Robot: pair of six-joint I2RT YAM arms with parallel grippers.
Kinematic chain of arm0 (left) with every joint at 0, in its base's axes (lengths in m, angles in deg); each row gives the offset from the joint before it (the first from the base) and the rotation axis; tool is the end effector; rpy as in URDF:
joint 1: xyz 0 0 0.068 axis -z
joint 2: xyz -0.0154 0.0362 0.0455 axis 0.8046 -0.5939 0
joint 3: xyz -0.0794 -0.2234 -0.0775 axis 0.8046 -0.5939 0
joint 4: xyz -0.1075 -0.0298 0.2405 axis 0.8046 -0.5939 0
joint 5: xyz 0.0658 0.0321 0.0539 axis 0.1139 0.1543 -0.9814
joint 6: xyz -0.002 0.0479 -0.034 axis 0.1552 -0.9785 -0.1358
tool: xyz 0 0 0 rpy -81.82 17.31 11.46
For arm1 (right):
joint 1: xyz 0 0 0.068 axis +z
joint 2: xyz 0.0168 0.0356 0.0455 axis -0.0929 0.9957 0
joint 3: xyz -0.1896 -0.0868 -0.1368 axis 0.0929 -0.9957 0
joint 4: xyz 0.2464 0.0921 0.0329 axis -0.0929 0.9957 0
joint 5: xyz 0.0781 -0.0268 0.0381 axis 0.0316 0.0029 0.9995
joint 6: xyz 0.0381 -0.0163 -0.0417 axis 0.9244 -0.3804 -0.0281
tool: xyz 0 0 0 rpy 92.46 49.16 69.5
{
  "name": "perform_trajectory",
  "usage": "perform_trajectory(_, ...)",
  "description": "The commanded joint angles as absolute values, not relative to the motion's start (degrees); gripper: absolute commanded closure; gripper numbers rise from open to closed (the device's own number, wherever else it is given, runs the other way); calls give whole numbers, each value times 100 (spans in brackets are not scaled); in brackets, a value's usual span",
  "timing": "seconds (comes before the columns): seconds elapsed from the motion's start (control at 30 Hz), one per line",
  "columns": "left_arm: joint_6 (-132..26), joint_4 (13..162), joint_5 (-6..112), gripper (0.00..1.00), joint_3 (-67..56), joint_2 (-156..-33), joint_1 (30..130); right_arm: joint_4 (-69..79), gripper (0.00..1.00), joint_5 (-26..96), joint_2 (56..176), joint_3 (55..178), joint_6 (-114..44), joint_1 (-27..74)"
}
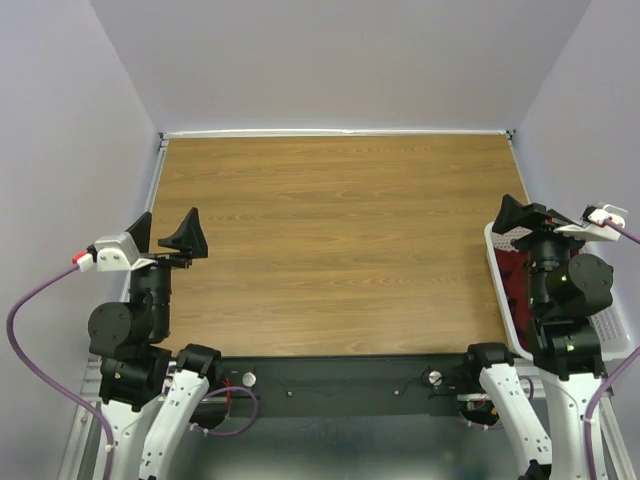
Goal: Fold and stack the t-shirts
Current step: Grab the tshirt from the pile
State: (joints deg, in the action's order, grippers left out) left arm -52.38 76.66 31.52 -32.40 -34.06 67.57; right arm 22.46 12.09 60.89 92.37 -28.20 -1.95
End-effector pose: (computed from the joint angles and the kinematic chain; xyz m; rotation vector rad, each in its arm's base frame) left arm 0.0816 -0.0102 0.3947 -0.1874 1.1999 -0.2612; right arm 0.1187 -0.0045 0.3939 0.3475 1.4077 0.0439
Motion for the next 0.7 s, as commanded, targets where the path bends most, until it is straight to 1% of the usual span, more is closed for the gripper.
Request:
perform_trajectory(0.0,-5175,7878,3304,1,-3414,-3494,6772,2360,0,1028,6108,9081,-2760,-164)
perform_trajectory(0.2,-5079,8212,3559,1,-3906,-3652,6781,2360,0,1292,6345,8949,-2136,-155)
perform_trajectory(0.4,-4850,8308,3857,1,-4398,-3644,6781,2360,0,625,6776,8782,-1512,-164)
perform_trajectory(0.53,-4868,8300,3946,1,-4663,-3389,6833,2395,0,616,7513,8939,-1608,-164)
perform_trajectory(0.57,-4859,8283,3893,1,-4654,-3319,6860,2464,0,424,7898,9053,-1556,-155)
perform_trajectory(0.63,-4868,8335,3875,1,-4698,-3266,6982,2605,0,2,8295,9203,-1389,-164)
perform_trajectory(0.67,-4876,8370,3875,1,-4715,-3231,7009,2658,0,-444,8532,9256,-1318,-164)
